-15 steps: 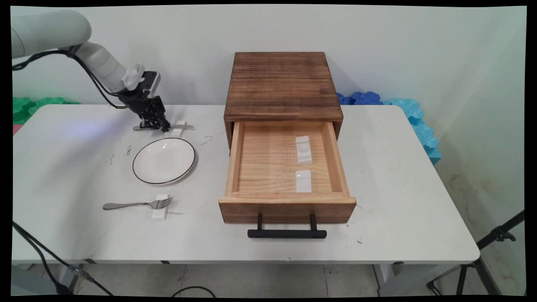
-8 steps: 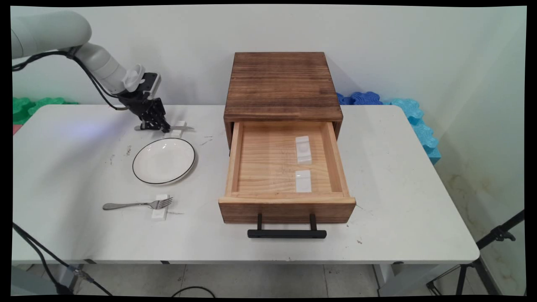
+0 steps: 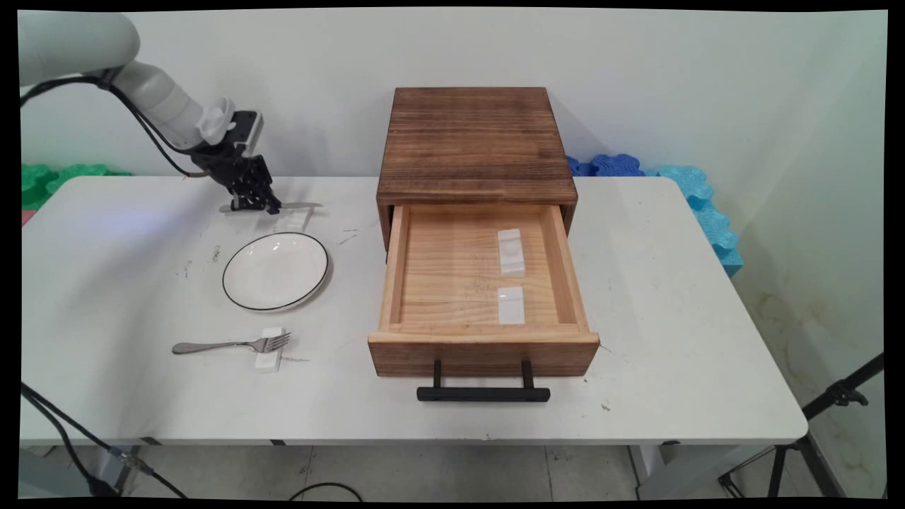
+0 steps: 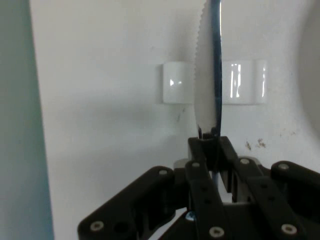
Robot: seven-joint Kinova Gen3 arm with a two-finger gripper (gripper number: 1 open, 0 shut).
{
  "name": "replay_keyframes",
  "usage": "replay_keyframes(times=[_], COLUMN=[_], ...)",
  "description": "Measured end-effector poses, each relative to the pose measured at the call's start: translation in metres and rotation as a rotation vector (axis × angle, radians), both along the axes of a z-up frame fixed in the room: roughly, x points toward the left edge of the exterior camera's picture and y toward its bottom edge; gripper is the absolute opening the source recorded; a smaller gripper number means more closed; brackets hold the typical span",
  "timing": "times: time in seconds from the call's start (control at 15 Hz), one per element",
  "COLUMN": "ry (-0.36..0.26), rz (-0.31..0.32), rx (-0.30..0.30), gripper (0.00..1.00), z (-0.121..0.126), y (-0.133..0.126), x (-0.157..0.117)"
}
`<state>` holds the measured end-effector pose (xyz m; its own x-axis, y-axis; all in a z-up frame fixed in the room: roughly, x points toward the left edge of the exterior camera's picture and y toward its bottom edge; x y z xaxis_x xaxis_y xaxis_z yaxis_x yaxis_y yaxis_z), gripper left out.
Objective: Place the picked object into the drawer
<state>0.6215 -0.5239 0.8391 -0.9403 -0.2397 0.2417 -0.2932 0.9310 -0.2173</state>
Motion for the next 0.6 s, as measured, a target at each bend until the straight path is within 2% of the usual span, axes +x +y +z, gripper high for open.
replay_keyframes(times=[0.6], ry=[0.021], rz=[0.016], rx=[-0.049], gripper=[0.0], z=[0.062], y=[0.029], x=[-0.015])
